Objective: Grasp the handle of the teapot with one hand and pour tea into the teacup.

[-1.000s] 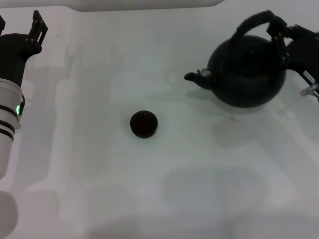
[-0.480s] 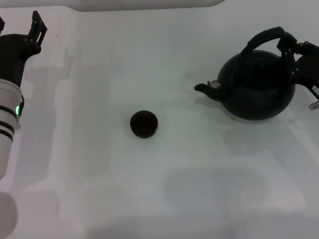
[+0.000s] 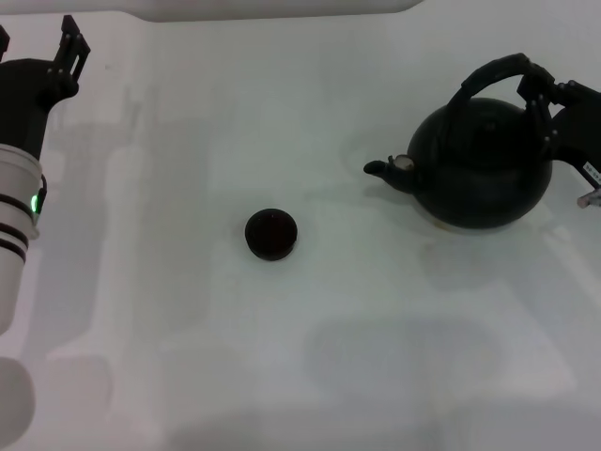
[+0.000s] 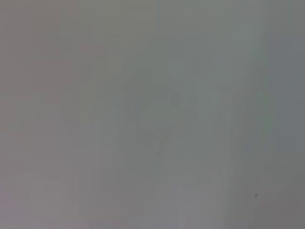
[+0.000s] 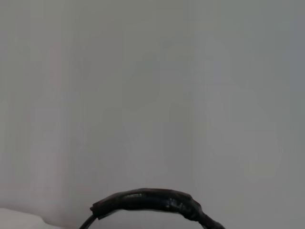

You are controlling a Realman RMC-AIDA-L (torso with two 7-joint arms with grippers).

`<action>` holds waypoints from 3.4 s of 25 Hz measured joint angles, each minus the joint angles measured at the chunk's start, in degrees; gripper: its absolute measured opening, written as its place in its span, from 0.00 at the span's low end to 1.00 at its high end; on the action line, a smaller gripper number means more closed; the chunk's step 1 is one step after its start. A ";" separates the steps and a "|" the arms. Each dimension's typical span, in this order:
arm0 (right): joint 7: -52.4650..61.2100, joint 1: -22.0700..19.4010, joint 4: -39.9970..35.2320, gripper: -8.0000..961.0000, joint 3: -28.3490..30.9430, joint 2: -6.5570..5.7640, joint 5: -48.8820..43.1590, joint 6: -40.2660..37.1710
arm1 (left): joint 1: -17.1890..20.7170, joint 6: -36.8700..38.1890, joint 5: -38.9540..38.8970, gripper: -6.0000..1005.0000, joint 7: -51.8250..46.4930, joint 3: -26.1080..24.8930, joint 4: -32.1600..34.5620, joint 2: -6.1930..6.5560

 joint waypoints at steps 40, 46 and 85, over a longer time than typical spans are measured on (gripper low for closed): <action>14.56 -6.37 0.49 0.91 -1.61 -0.21 1.75 -5.76 | -0.21 0.12 0.01 0.86 0.00 0.34 0.09 0.09; 13.15 -7.28 0.73 0.91 3.11 -0.10 2.12 -6.35 | -0.36 0.06 0.01 0.86 0.00 0.22 0.29 0.07; -16.18 -4.10 -6.48 0.91 0.16 0.44 23.21 -0.09 | -1.28 -0.96 0.08 0.86 -0.03 3.87 -2.26 0.02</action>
